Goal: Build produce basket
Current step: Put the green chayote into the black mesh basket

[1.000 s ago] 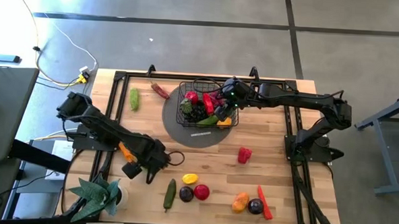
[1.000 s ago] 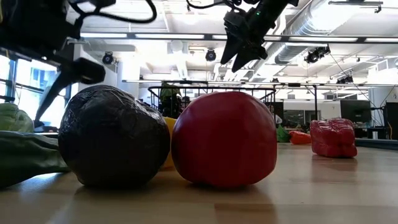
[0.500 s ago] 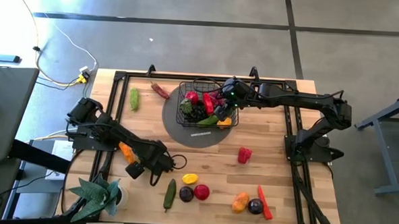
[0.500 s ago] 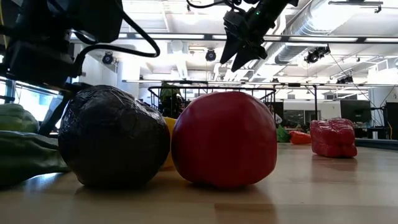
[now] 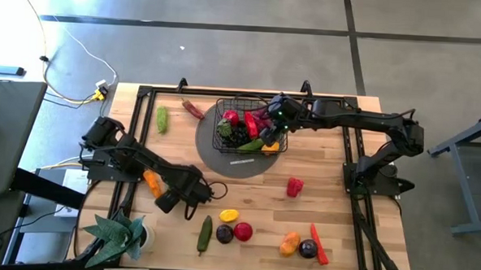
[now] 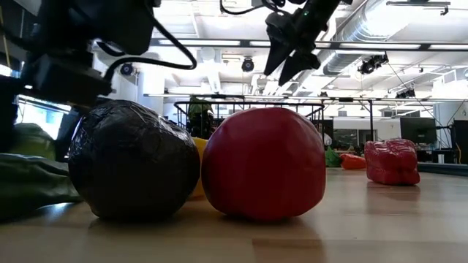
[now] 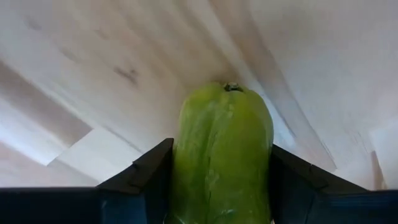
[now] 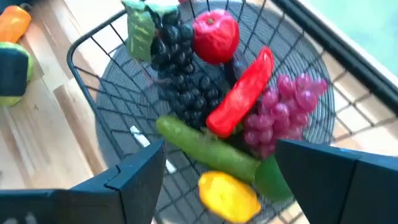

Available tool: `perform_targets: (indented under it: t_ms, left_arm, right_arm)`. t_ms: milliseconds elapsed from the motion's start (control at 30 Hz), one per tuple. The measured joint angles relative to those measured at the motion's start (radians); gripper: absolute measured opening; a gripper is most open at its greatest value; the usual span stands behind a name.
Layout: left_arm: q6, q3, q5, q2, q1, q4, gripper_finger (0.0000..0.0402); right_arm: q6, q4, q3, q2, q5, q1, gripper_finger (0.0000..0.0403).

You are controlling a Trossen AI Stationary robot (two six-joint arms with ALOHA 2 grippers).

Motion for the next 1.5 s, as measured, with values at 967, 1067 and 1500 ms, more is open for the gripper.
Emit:
perform_targets:
  t_ms: [967,1067,1500]
  left_arm:
    - [-0.015,0.118,-0.201,-0.380,0.456,0.374,0.0192]
    - [0.015,0.124,-0.200,-0.380,0.494,0.466,0.0192]
    - [0.075,0.125,-0.165,-0.316,0.570,0.671,0.0210]
  right_arm:
    - [0.430,-0.368,0.112,-0.001,0.100,0.069,0.0284]
    - [0.511,-0.378,0.112,-0.001,0.120,0.085,0.0284]
    - [0.889,-0.520,0.112,-0.001,0.131,0.208,0.0284]
